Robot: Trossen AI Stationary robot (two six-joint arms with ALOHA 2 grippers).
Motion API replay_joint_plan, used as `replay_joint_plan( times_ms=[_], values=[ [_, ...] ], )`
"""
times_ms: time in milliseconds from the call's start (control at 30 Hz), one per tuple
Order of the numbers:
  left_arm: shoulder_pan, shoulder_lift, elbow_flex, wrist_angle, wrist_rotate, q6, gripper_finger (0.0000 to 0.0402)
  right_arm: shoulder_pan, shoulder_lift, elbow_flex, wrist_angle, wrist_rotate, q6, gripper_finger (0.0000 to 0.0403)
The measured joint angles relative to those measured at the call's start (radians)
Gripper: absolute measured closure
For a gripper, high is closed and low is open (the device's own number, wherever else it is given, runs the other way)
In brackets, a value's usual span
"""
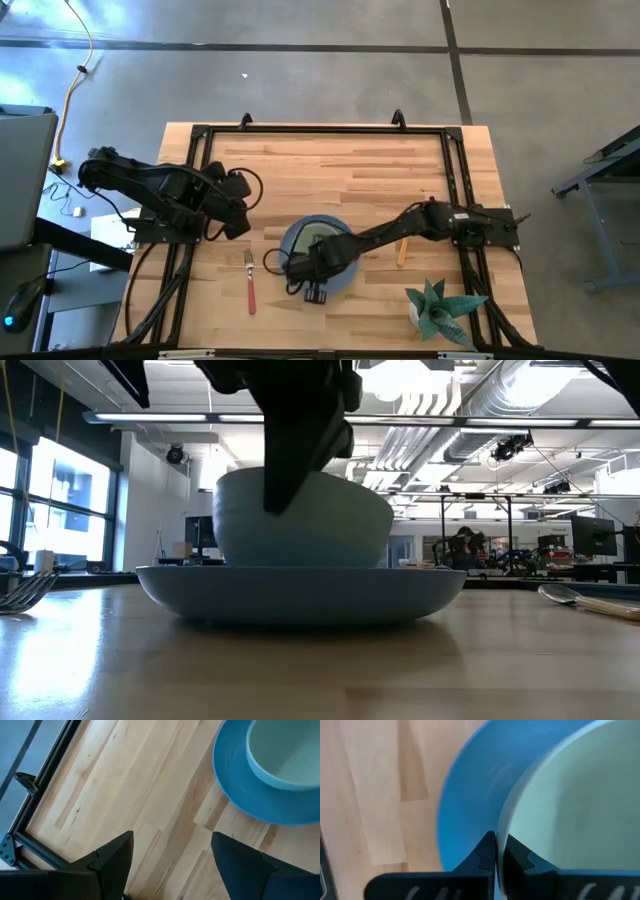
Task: Set table place
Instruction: Put the green bowl on top of the blue plate
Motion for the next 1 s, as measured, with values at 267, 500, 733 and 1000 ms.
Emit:
replay_joint_plan(
  times_ms=[267, 500, 733, 1000],
  values=[
    [0.0, -0.001, 0.0, 0.006, 0.001, 0.0, 0.0147, 0.016, 0.013, 0.012, -0.058, -0.002, 0.019, 0.0403],
    [0.0, -0.001, 0.0, 0.007, 0.001, 0.0, 0.0147, 0.015, 0.013, 0.012, -0.073, -0.036, -0.004, 0.0403],
    [0.0, -0.001, 0.0, 0.015, 0.001, 0.0, 0.0147, 0.016, 0.013, 0.011, -0.06, -0.053, -0.031, 0.0397],
    [0.0, -0.001, 0.0, 0.017, 0.001, -0.001, 0.0147, 0.016, 0.014, 0.01, -0.019, -0.064, -0.032, 0.0343]
  ],
)
